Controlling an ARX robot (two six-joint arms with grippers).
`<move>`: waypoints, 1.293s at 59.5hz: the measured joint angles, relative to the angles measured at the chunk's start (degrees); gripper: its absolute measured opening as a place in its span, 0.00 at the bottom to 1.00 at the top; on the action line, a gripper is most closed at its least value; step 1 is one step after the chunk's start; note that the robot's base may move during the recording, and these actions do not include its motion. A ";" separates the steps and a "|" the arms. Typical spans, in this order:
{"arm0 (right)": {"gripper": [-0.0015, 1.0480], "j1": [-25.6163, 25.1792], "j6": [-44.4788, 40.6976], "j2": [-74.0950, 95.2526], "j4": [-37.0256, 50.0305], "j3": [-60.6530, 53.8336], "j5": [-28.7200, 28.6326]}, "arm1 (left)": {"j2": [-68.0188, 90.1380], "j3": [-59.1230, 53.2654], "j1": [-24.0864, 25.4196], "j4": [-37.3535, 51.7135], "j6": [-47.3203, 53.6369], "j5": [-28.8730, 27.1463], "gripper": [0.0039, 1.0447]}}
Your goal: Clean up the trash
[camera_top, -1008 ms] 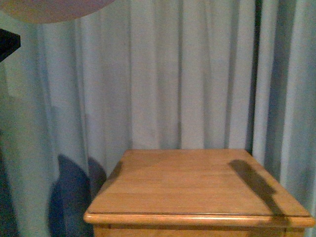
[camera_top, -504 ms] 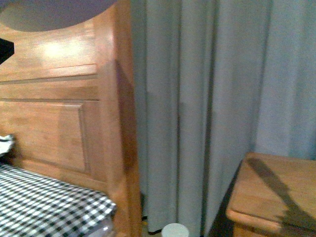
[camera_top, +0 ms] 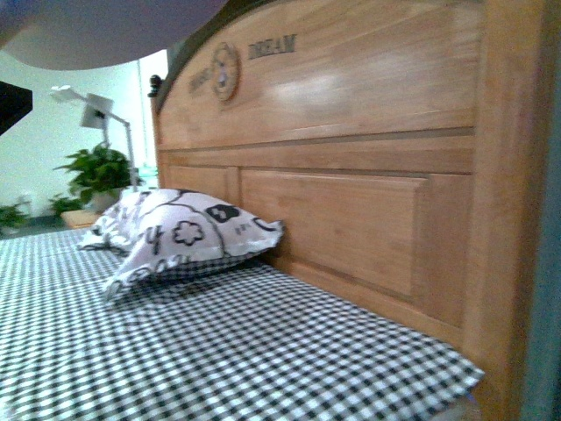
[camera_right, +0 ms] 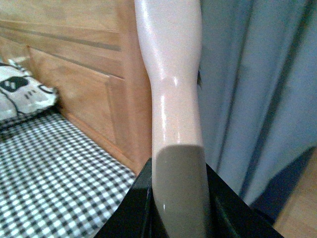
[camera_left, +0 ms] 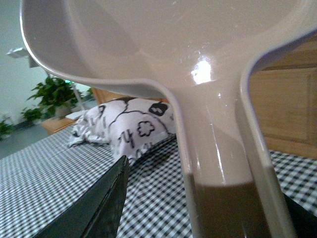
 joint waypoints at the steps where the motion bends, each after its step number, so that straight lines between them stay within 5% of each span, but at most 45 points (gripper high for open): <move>1: 0.20 0.00 0.00 0.00 0.00 0.00 0.15 | 0.02 0.00 0.00 0.00 0.00 0.00 0.60; 45: 0.20 0.11 0.00 0.15 0.00 -0.02 0.20 | -0.20 -0.09 0.09 0.00 -0.17 0.44 0.60; 56: 0.20 0.04 0.00 0.02 0.00 -0.02 -0.02 | 1.07 7.87 2.32 -26.47 -7.50 -3.78 0.60; 77: 0.20 0.04 0.00 0.04 0.02 -0.02 0.00 | 10.71 10.05 11.26 -25.40 2.05 8.13 0.60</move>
